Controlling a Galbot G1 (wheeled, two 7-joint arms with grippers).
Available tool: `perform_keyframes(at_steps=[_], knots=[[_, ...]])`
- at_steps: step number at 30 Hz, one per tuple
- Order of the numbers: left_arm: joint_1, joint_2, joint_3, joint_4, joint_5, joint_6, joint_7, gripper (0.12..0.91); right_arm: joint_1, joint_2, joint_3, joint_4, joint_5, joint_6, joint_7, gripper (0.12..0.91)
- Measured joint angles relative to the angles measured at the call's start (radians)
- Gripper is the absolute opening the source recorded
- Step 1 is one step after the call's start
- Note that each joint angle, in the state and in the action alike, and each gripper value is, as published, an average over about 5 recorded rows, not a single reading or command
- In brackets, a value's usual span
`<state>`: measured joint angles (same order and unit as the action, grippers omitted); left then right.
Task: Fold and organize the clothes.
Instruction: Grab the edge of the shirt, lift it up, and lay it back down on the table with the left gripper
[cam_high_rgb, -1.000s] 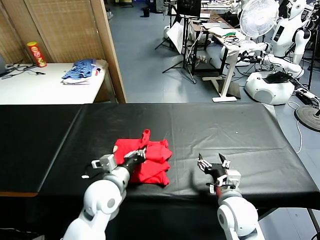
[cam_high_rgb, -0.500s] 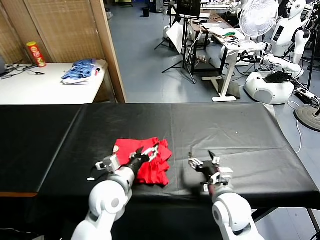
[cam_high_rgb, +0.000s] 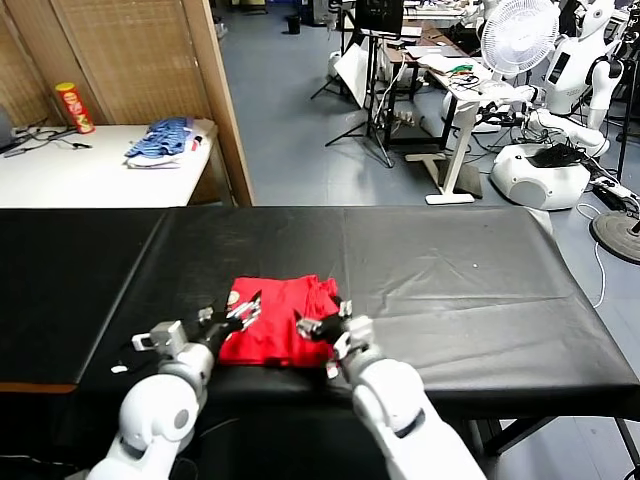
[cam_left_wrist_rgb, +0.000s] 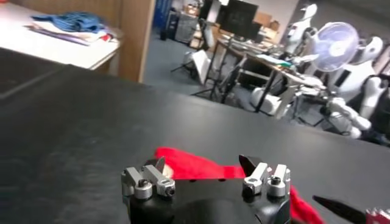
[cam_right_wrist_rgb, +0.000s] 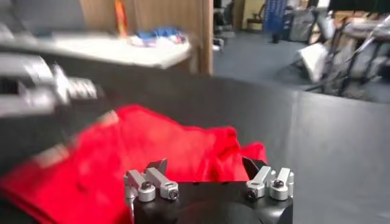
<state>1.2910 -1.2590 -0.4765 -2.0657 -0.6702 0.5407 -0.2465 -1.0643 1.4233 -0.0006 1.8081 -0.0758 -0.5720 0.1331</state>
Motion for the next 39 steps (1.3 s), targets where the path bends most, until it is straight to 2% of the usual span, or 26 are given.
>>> perform_keyframes(at_steps=[3,7,11,17,23,27,35,37,39], knots=[[0.002,0.002,-0.014,0.017,0.004,-0.008,0.015,0.798,-0.016,0.010,-0.001,-0.019,-0.086,0.030,0.015,0.798],[0.003,0.000,-0.031,0.047,-0.002,-0.025,0.036,0.798,-0.041,0.024,0.012,-0.025,-0.087,0.082,0.027,0.798],[0.006,-0.012,-0.048,0.080,-0.040,-0.045,0.046,0.798,-0.067,0.023,0.040,0.011,-0.002,0.126,0.025,0.798],[0.021,-0.040,-0.076,0.113,-0.145,-0.062,0.036,0.798,-0.117,-0.003,0.116,0.126,0.178,0.149,0.021,0.798],[0.035,-0.067,-0.092,0.130,-0.260,-0.070,0.025,0.787,-0.157,-0.012,0.176,0.213,0.239,0.153,0.021,0.798],[0.039,-0.075,-0.097,0.137,-0.317,-0.070,0.013,0.648,-0.168,-0.004,0.190,0.234,0.245,0.154,0.021,0.798],[0.037,-0.079,-0.091,0.142,-0.338,-0.067,0.013,0.201,-0.177,0.012,0.212,0.245,0.215,0.147,0.030,0.798],[0.033,-0.080,-0.085,0.142,-0.312,-0.068,0.016,0.148,-0.183,0.018,0.221,0.247,0.188,0.132,0.044,0.798],[0.027,-0.078,-0.079,0.145,-0.255,-0.073,0.031,0.143,-0.190,0.024,0.232,0.252,0.156,0.108,0.061,0.798]])
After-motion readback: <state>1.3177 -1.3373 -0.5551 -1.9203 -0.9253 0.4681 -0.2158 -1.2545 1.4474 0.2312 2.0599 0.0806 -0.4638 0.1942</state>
